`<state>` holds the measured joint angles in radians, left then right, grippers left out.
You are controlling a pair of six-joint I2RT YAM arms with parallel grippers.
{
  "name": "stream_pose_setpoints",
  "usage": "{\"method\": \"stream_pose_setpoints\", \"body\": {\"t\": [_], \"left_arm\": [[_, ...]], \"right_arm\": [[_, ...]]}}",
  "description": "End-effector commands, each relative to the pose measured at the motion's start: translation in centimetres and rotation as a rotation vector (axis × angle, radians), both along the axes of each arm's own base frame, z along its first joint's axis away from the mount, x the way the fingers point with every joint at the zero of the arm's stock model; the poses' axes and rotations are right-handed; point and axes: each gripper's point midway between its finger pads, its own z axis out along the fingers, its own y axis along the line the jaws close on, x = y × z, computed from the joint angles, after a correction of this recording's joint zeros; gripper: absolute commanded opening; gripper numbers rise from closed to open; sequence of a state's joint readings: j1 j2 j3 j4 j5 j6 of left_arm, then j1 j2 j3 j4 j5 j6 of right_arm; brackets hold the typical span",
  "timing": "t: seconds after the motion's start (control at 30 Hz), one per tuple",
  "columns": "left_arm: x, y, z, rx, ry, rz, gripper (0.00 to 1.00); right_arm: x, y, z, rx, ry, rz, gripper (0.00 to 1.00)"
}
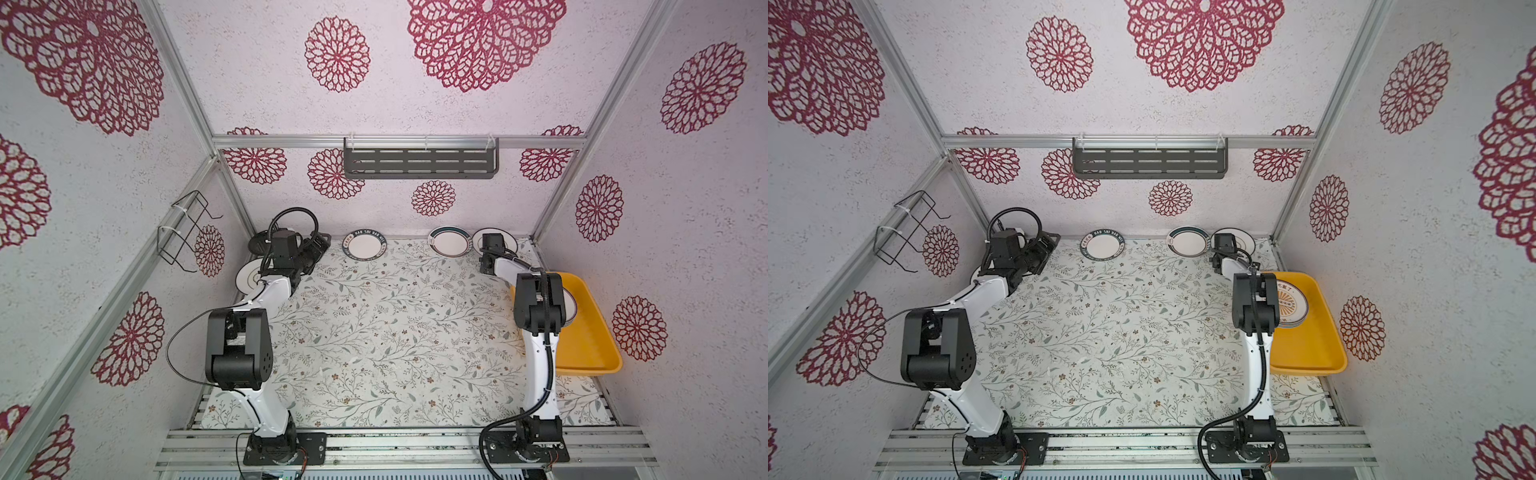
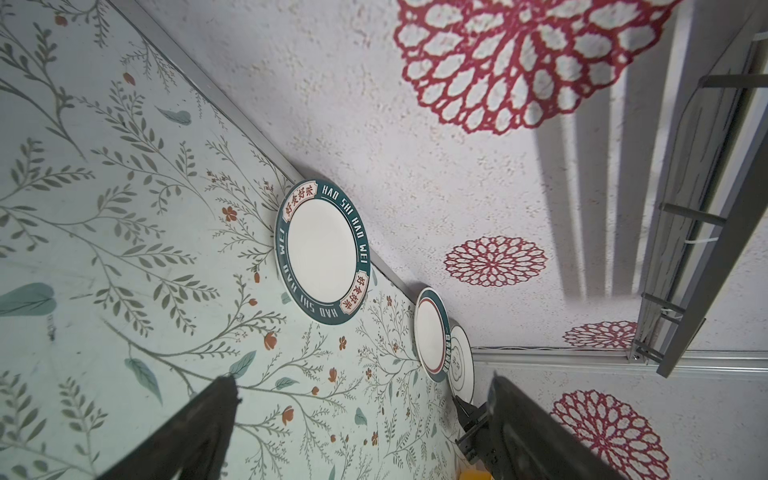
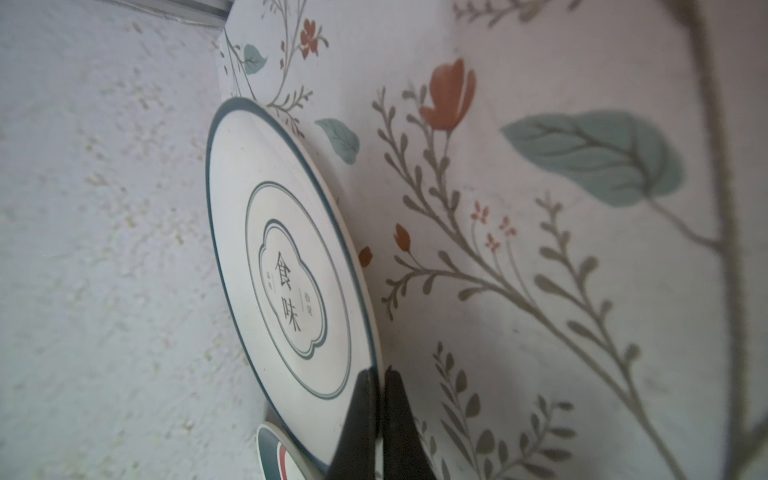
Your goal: Place the plates into the plastic bin on the countertop
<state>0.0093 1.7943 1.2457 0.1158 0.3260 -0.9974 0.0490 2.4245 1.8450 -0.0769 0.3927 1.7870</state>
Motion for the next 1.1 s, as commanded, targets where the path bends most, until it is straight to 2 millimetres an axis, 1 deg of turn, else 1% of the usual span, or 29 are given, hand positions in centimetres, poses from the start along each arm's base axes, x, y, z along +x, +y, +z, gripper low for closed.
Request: {"method": "stream_pose_setpoints", "body": {"t": [0.0,0.13,0.33,0.4,0.53,0.67,0.77,0.9,1.07], "left_arm": [[0.7,0.3,0.5,0.001,-0.018,0.001,0.97],[0.7,0.2,0.7,0.000,-0.022,-0.004,0.97],[0.5,0.1,1.1,0.001,-0.032,-0.012,0.97],[0.4,0.0,1.4,0.002,-0.037,-0.018,0.97],[0.1,-0.3,2.0,0.001,-0.049,-0.033,0.97],[-0.6,-0.8,2.8,0.008,-0.064,-0.056,0.97],[-1.3,-1.3,3.3,0.018,-0.071,-0.076,0.97],[-2.5,-2.0,4.2,0.031,-0.082,-0.101,0.97],[-4.3,-2.9,4.9,0.052,-0.082,-0.144,0.97]], "right_arm": [[-2.3,-0.6,-2.7,0.008,0.108,-0.019,0.00],[-1.4,-1.0,-0.1,-0.041,0.067,-0.003,0.00],[-0.2,-1.5,5.0,-0.120,-0.013,0.016,0.00],[0.2,-1.3,6.7,-0.133,-0.047,0.034,0.00],[0.3,-0.2,9.1,-0.144,-0.086,0.083,0.00],[0.1,1.2,10.8,-0.141,-0.125,0.139,0.00],[-0.6,2.1,11.6,-0.145,-0.115,0.174,0.00],[-1.8,2.6,12.2,-0.142,-0.120,0.194,0.00],[-3.8,3.0,14.2,-0.184,-0.134,0.218,0.00]]}}
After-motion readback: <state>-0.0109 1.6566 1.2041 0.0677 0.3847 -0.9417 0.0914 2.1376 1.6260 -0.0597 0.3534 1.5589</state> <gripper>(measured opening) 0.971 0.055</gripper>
